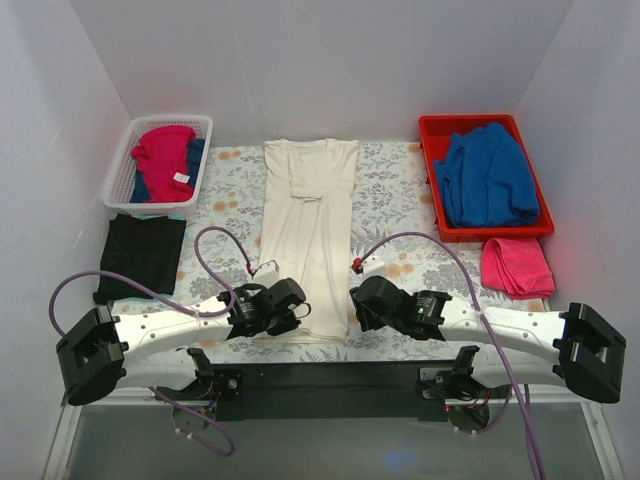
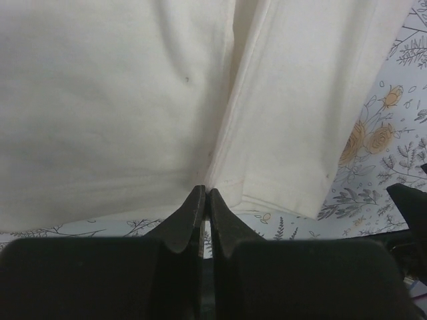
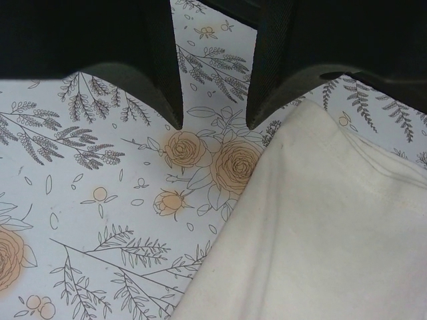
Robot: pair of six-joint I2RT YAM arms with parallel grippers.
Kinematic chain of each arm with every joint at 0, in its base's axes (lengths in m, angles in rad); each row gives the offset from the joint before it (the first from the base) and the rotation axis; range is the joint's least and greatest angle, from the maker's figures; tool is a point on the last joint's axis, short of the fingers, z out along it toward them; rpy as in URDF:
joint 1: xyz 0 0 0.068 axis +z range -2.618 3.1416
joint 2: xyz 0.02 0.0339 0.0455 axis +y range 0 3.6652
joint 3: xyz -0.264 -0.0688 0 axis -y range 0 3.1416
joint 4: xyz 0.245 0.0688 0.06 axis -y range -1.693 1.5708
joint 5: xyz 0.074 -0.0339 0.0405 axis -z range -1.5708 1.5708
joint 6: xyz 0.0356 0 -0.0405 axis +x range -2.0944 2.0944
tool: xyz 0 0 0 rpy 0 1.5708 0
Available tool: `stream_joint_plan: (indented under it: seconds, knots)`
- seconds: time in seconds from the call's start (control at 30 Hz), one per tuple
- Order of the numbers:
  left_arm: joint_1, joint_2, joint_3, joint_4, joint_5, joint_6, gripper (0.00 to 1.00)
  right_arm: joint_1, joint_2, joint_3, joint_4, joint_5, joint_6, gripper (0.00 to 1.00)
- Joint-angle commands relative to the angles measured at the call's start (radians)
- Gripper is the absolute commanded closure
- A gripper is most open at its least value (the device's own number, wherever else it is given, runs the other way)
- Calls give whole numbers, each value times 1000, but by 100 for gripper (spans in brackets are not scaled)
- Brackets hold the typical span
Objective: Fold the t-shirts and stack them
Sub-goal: Grab the bottom of the folded rectangular tshirt with both arms
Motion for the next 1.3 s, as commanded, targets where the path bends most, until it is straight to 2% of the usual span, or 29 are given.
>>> stream_joint_plan:
  seconds: [0.0, 0.33, 0.6, 0.73, 0.83, 1.03, 1.27]
  knots:
    - [-32, -18, 57, -90, -76, -47, 100, 5, -20, -9, 20, 20, 9, 51]
    - [-134, 134, 138, -288, -169, -208, 100, 4, -31, -18, 18, 20, 15, 51]
    - [-146, 134, 154, -379, -244, -311, 100, 5, -29, -17, 18, 9, 16, 51]
    - [-147, 99, 154, -394, -280, -318, 82, 4, -25, -15, 21, -5, 12, 51]
    - [-155, 48, 154, -391, -312, -315, 75, 4, -19, -17, 38, -32, 2, 51]
    - [-163, -61, 137, -444, -343, -355, 71, 31, -11, -20, 101, -98, -2, 49]
    - [-164, -44, 94, -556, -278, -481, 64, 71, 33, -9, 172, -184, 12, 45]
